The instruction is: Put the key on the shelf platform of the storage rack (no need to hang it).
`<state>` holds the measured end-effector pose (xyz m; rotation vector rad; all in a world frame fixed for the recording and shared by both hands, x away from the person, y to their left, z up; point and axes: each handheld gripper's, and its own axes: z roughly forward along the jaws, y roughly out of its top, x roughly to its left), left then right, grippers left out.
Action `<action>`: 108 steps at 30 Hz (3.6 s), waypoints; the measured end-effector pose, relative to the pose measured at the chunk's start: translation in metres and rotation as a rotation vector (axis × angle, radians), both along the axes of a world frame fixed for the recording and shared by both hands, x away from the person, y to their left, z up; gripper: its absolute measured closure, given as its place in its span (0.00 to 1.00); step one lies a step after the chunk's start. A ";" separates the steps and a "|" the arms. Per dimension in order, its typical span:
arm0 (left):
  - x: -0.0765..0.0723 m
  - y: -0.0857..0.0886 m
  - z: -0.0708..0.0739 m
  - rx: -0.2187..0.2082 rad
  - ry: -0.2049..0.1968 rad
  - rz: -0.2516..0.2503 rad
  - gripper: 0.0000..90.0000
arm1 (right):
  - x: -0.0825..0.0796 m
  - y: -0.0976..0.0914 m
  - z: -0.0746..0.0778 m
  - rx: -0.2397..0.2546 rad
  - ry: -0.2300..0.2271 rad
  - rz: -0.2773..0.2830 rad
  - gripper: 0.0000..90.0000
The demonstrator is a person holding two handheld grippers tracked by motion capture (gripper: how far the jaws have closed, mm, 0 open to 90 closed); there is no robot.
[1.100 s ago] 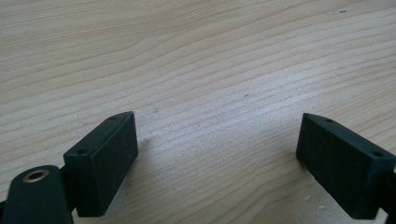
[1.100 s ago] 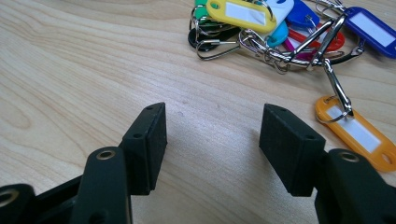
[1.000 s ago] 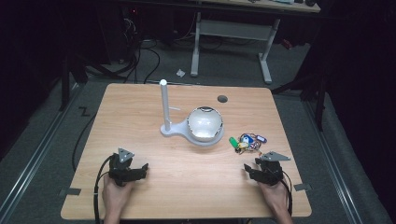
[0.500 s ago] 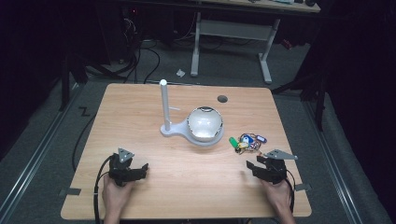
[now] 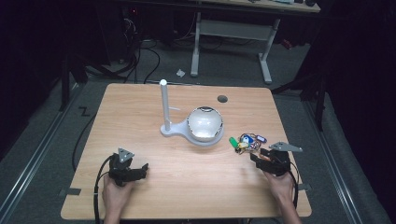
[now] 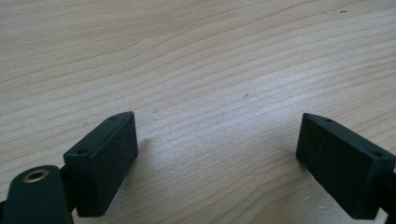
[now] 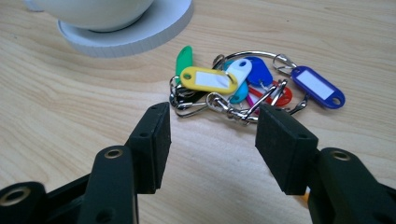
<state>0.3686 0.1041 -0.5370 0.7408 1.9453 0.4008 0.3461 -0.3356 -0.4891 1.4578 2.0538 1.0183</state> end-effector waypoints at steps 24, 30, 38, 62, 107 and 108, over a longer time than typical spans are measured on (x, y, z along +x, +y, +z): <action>0.000 0.000 0.000 -0.001 -0.001 0.003 0.15 | 0.053 -0.010 0.001 -0.008 0.050 -0.057 0.47; 0.000 0.000 0.000 0.002 -0.002 -0.001 0.15 | 0.063 -0.007 -0.005 -0.026 0.067 -0.062 0.46; 0.000 0.000 0.000 0.000 -0.001 0.001 0.15 | 0.075 -0.007 -0.013 -0.045 0.091 -0.062 0.44; 0.000 0.001 -0.001 0.010 -0.008 -0.007 0.15 | 0.085 -0.011 -0.029 -0.008 0.159 -0.028 0.61; 0.000 0.000 0.000 0.007 -0.006 -0.004 0.15 | 0.078 0.004 -0.028 -0.148 0.111 0.037 0.73; 0.000 0.000 0.000 0.007 -0.006 -0.003 0.15 | 0.078 0.004 -0.028 -0.147 0.113 0.037 0.73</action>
